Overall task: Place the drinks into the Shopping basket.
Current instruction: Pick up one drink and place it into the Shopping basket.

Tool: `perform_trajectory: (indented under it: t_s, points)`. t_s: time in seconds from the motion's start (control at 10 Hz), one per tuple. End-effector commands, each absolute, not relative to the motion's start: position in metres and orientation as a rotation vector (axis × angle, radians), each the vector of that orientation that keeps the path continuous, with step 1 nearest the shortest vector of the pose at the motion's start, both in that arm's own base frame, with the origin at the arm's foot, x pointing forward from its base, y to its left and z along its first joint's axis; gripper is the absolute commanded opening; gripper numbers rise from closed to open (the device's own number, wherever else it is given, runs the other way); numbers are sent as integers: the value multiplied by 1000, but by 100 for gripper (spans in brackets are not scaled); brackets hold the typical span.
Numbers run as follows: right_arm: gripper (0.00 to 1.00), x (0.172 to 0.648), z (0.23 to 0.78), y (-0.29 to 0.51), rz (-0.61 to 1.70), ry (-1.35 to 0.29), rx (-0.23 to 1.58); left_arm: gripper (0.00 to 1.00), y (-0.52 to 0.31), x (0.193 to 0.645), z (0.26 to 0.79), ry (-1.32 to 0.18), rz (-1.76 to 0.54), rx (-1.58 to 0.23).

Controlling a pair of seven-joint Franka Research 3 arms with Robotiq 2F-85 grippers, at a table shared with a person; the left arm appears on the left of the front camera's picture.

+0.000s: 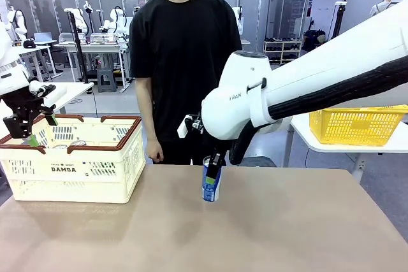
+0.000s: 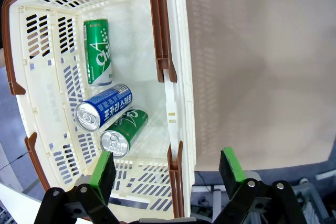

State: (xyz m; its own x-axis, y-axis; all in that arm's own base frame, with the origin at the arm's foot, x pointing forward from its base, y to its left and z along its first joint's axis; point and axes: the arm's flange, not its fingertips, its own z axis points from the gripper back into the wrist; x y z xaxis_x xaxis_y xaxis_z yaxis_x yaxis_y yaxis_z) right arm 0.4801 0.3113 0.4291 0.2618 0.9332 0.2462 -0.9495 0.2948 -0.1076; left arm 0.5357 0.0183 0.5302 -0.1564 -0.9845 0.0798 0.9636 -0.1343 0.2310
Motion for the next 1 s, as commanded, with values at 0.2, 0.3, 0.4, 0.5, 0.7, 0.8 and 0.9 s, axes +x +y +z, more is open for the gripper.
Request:
perform_trajectory:
  t_s: [0.2,0.3,0.4,0.5,0.7,0.8,0.9]
  points:
    - [58,488,408,324,1265,-284,73,100,18,536,531,-258,-1693,110]
    - [58,490,400,325,1251,-282,65,100,18,536,531,-258,-1693,110]
    - [58,491,395,326,1244,-277,71,100,18,536,531,-258,-1693,110]
    - [58,492,389,327,1241,-276,72,100,18,536,531,-258,-1693,110]
    - [58,494,378,330,1247,-257,64,100,18,536,531,-258,-1693,110]
    - [58,494,376,331,1248,-257,74,100,18,536,531,-258,-1693,110]
    - [58,496,370,331,1236,-255,76,100,18,536,531,-258,-1693,110]
